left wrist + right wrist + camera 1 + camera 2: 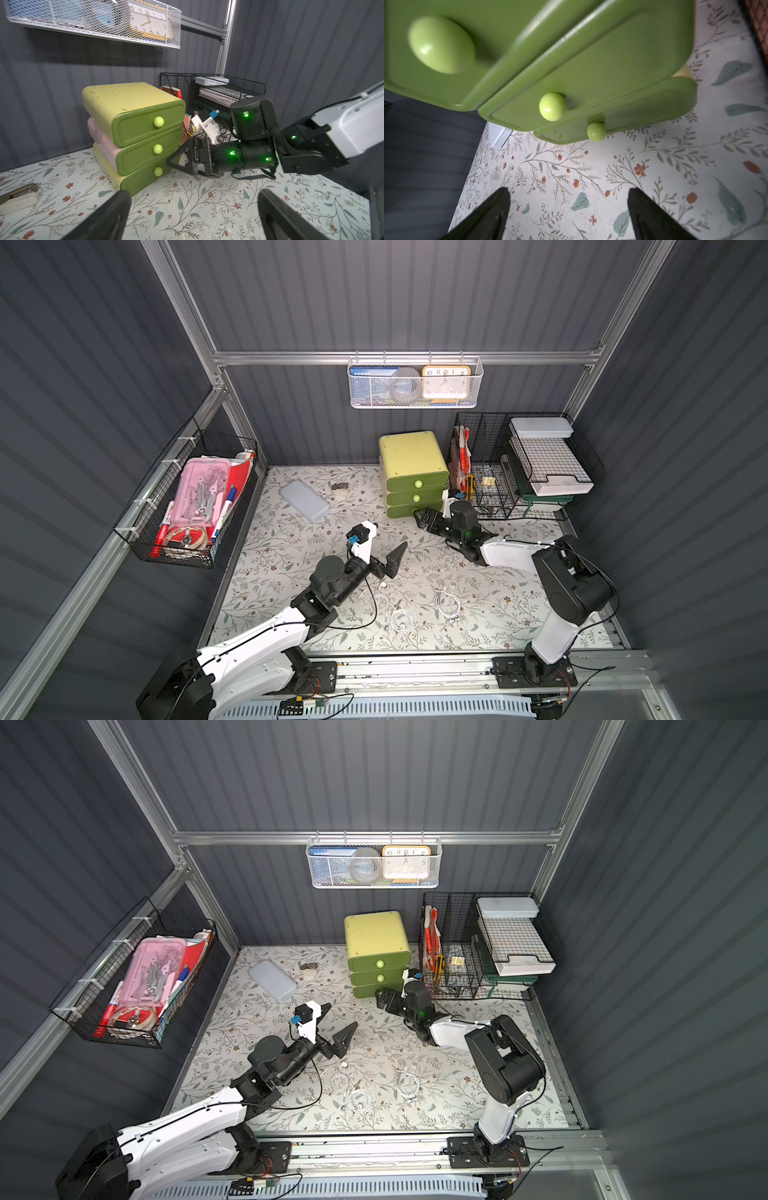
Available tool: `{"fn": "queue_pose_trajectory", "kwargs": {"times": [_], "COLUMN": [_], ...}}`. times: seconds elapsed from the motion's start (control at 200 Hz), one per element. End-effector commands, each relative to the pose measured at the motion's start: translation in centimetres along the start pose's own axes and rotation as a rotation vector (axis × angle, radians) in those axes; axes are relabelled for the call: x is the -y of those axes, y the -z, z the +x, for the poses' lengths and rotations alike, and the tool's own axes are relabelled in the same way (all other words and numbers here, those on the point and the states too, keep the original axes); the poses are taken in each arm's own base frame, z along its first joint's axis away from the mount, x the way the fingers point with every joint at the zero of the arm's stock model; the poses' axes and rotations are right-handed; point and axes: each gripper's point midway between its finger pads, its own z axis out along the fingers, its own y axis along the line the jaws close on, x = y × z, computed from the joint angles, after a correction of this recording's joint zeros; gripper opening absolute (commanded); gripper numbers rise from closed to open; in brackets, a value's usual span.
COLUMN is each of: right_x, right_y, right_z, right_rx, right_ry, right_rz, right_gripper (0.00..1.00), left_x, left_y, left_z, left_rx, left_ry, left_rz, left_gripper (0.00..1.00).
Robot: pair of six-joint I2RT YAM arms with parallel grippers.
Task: Place the wired earphones into the drawer by color
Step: Close the drawer in the storage box.
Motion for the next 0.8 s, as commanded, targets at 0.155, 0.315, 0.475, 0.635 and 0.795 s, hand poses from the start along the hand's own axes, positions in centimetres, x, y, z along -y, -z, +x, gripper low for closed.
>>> {"fn": "queue_pose_trajectory", "kwargs": {"times": [0.155,0.315,0.475,0.635,0.795], "right_x": [1.0,1.8,2.2,2.2,2.4], "right_y": [-2.8,-3.8,-4.5,-5.3,-6.0], "right_z": [-0.1,-0.2,-0.4,-0.6,-0.6], "right_rx": [0.051,0.069,0.074,0.078,0.091], "right_ry": [-0.086,-0.087,-0.081,-0.083,-0.094], "right_rz": [0.0,0.026,0.047,0.051,0.059], "right_gripper": [0.83,0.81,0.79,0.72,0.66], "left_x": [0.9,-0.6,-1.5,-2.0,-2.2], "left_y": [0.9,0.6,1.0,1.6,1.7], "left_z": [-1.1,-0.6,-1.0,-1.5,-1.5], "left_rx": [0.053,0.035,0.045,0.063,0.064], "left_ry": [-0.039,-0.014,-0.007,-0.006,-0.006], "left_rz": [0.083,0.068,0.026,-0.009,-0.024], "left_gripper": [0.99,0.99,0.99,0.99,0.99]}}
